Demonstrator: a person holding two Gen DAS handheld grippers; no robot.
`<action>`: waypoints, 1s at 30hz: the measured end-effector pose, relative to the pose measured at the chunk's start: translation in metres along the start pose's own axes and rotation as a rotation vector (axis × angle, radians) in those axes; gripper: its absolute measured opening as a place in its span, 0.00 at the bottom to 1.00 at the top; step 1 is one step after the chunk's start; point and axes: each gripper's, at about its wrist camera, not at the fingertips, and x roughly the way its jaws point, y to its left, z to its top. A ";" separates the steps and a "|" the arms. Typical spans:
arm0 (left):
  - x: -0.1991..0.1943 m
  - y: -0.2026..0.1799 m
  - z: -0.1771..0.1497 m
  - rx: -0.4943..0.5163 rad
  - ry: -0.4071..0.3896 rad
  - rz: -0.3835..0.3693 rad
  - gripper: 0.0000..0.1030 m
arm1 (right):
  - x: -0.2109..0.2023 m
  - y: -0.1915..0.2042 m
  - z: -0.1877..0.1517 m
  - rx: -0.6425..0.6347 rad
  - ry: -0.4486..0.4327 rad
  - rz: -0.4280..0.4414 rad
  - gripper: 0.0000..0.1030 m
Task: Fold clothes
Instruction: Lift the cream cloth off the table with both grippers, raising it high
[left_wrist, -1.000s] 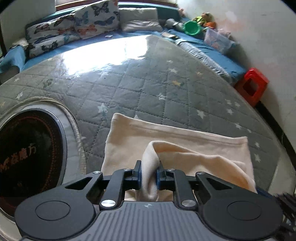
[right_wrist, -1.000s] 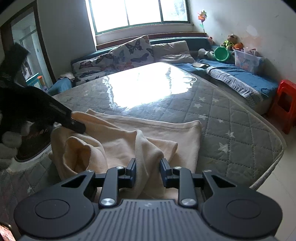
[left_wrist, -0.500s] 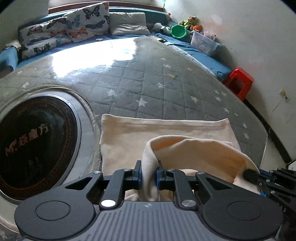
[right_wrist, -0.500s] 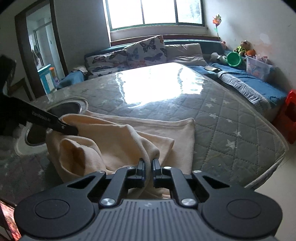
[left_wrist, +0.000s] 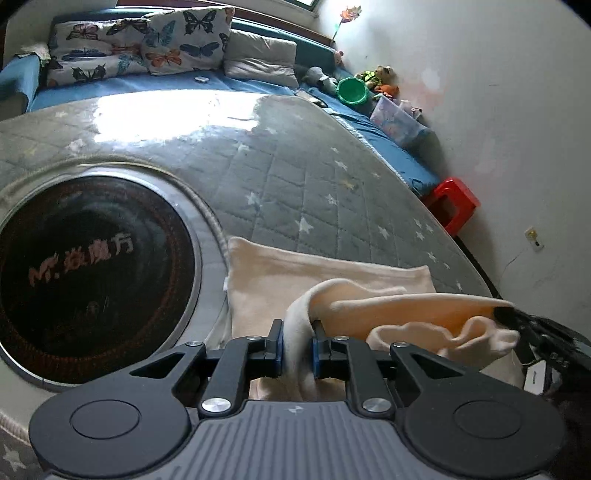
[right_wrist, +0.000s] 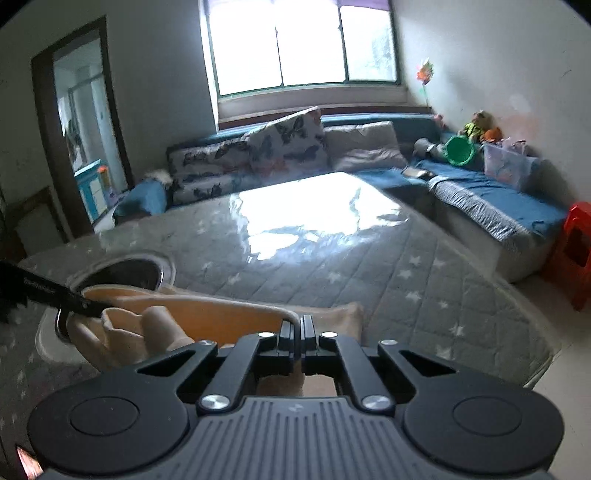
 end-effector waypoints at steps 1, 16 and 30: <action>-0.001 0.001 -0.003 0.004 0.000 -0.003 0.15 | 0.002 0.003 -0.002 -0.005 0.009 0.006 0.02; -0.011 0.006 -0.026 0.059 -0.008 -0.052 0.19 | 0.032 0.024 -0.010 -0.137 0.122 0.000 0.14; -0.008 0.006 -0.038 0.073 -0.002 -0.089 0.38 | -0.023 0.013 0.002 -0.072 -0.130 -0.127 0.02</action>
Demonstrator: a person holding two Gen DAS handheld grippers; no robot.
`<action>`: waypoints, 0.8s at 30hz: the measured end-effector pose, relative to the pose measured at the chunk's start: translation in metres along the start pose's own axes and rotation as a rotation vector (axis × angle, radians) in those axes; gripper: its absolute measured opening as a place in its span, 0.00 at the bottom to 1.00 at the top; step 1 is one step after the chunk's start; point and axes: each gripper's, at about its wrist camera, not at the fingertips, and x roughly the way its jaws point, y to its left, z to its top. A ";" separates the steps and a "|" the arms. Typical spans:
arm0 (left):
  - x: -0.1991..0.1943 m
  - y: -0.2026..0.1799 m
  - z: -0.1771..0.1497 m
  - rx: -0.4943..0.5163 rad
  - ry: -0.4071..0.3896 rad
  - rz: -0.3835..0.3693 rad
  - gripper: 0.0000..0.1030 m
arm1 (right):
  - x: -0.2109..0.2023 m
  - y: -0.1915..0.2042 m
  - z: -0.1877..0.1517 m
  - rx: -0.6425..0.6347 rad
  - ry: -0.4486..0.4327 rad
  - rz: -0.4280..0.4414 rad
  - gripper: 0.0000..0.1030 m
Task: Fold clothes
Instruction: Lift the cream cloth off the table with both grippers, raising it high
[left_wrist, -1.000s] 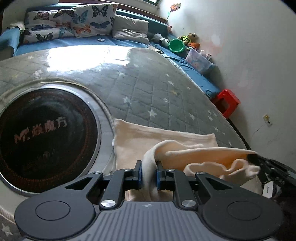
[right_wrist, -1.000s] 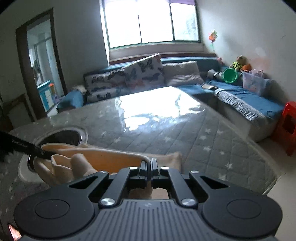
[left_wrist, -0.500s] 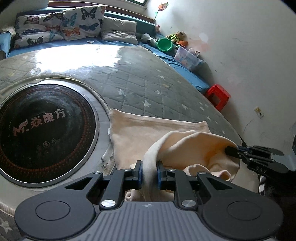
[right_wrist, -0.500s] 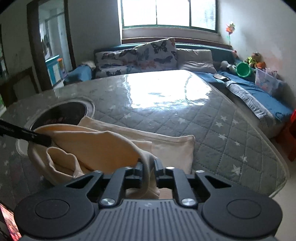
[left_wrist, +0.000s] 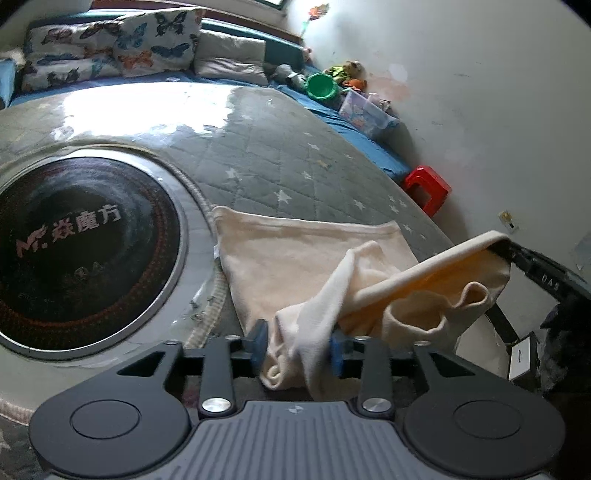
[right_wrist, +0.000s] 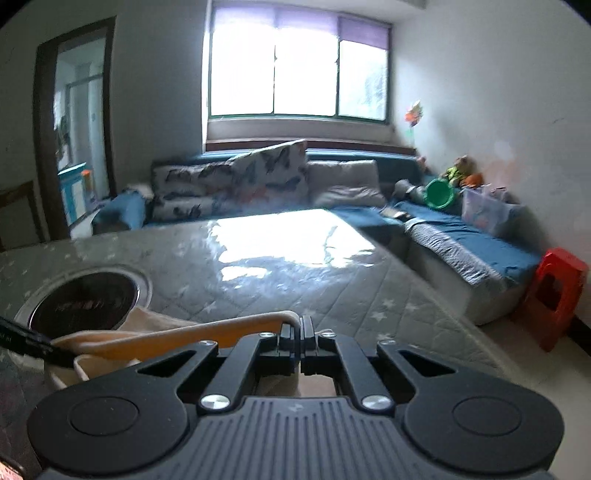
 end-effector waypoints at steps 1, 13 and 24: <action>0.001 -0.001 -0.001 0.004 0.003 -0.004 0.38 | -0.002 -0.001 -0.002 0.008 0.002 -0.001 0.02; 0.002 -0.008 -0.017 0.047 0.010 -0.064 0.38 | -0.009 -0.027 -0.016 0.114 0.006 -0.043 0.02; -0.005 0.000 -0.020 0.028 -0.020 -0.091 0.19 | -0.004 -0.039 -0.022 0.153 0.039 -0.057 0.02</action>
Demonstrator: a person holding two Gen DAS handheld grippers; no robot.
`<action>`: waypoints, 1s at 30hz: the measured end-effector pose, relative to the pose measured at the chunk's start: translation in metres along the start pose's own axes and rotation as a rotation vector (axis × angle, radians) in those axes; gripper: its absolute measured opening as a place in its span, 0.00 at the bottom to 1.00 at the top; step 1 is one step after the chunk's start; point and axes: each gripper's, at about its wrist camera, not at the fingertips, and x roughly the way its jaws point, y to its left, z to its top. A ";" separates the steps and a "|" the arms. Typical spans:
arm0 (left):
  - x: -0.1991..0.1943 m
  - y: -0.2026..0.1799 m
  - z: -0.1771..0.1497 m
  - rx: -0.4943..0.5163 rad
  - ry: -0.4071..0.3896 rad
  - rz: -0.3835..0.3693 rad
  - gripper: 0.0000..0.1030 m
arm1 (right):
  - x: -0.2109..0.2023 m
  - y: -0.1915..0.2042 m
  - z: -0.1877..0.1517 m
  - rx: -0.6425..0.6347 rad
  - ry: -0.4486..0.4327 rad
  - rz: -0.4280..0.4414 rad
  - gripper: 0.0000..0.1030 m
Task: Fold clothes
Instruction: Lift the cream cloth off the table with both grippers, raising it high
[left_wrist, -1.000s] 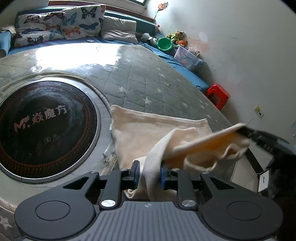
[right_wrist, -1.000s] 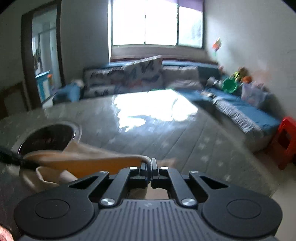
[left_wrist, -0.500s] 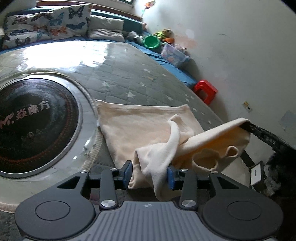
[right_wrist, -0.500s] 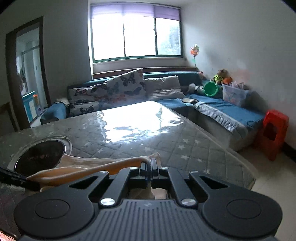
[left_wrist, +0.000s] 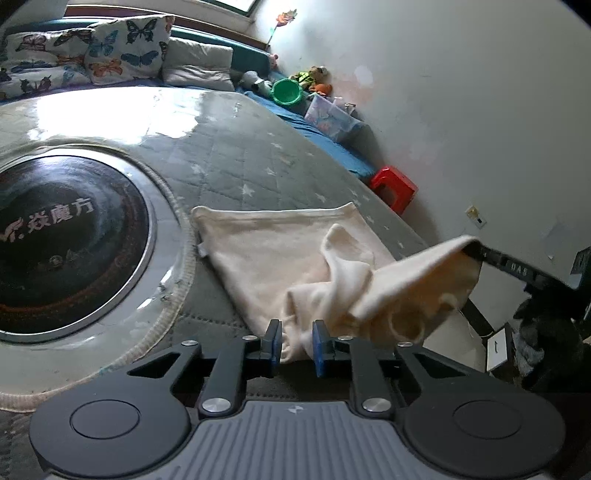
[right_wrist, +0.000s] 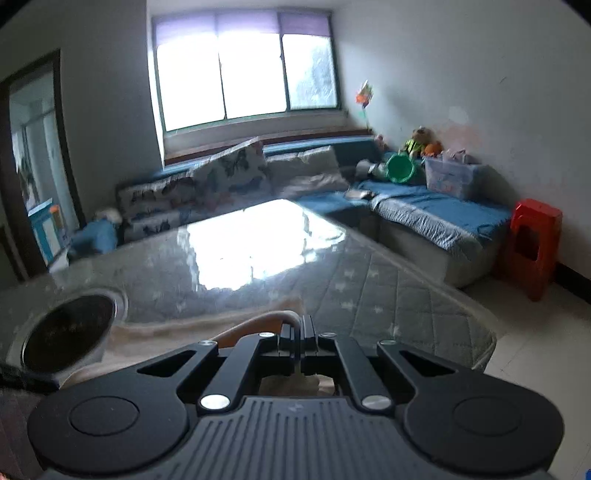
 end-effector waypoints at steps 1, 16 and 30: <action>0.001 0.001 0.000 -0.002 0.004 0.004 0.19 | 0.002 0.001 -0.002 -0.011 0.012 0.002 0.02; 0.013 -0.035 -0.010 0.156 0.042 -0.006 0.42 | 0.006 0.013 -0.005 -0.048 0.029 0.011 0.02; -0.008 -0.012 0.000 0.099 -0.054 0.123 0.05 | 0.012 0.033 0.027 -0.183 0.052 0.088 0.02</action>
